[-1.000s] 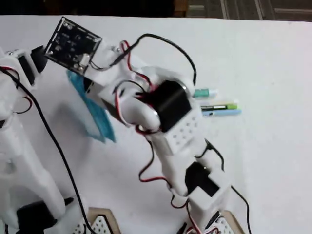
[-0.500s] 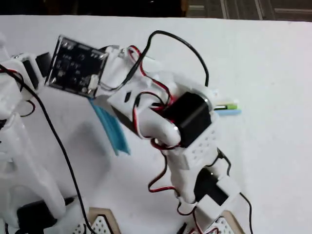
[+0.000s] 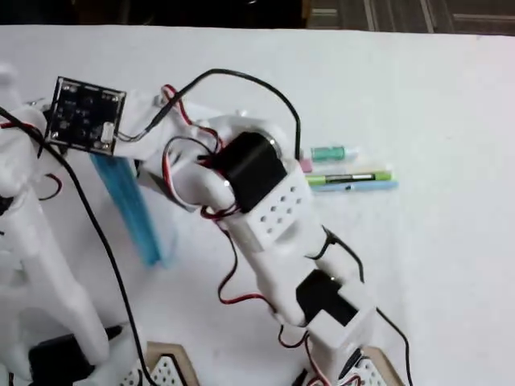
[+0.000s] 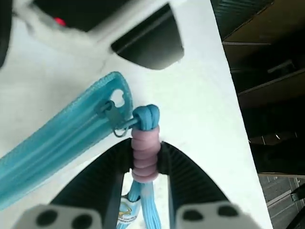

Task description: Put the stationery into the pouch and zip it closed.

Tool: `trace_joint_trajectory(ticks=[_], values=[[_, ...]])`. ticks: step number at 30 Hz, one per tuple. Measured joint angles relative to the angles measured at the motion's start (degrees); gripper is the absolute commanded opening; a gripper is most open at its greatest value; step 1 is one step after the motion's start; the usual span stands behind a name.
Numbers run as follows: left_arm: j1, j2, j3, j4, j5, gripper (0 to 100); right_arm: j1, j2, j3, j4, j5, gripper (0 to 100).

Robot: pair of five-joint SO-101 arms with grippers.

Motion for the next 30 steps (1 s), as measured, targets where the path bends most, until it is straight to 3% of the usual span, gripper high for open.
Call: trace_joint_trajectory(ticks=[4,13,17,21,30], values=[[-1.76,0.00,0.00,0.00,-1.05,27,0.70,0.00,0.00,0.00,0.00,1.8],[-2.11,-2.55,0.00,0.00,-12.13,27,1.58,0.00,0.00,0.00,0.00,1.8],[1.58,-6.24,0.26,0.00,-15.30,27,1.67,0.00,0.00,0.00,0.00,1.8],[5.01,-7.03,0.26,-0.09,-16.35,27,1.58,0.00,0.00,0.00,0.00,1.8],[5.45,-3.60,2.99,-0.18,-16.35,27,1.58,0.00,0.00,0.00,-0.18,1.8]])
